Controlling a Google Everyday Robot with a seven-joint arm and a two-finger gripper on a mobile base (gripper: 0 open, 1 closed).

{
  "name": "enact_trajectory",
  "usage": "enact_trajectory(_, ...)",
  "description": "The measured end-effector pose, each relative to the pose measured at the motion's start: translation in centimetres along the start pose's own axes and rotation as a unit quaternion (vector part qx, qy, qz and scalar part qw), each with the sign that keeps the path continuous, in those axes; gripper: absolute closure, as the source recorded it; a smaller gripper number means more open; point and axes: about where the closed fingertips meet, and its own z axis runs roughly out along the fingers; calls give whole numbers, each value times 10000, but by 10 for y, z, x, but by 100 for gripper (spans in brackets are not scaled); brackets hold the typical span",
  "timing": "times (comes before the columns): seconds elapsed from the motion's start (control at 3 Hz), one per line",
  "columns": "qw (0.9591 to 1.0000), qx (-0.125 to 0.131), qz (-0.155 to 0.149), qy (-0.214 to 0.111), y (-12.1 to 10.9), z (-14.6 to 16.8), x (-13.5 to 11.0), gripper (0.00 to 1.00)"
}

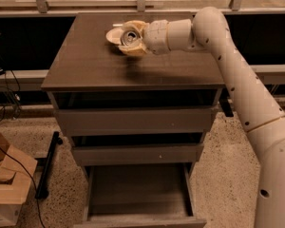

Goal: Pick 7up can from bottom drawer and place on counter

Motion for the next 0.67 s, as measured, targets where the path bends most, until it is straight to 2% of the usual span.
enact_trajectory(0.33,9999,27,144,59,6,9,19,61)
enact_trajectory(0.67,9999,8,158,50,8,13,20,37)
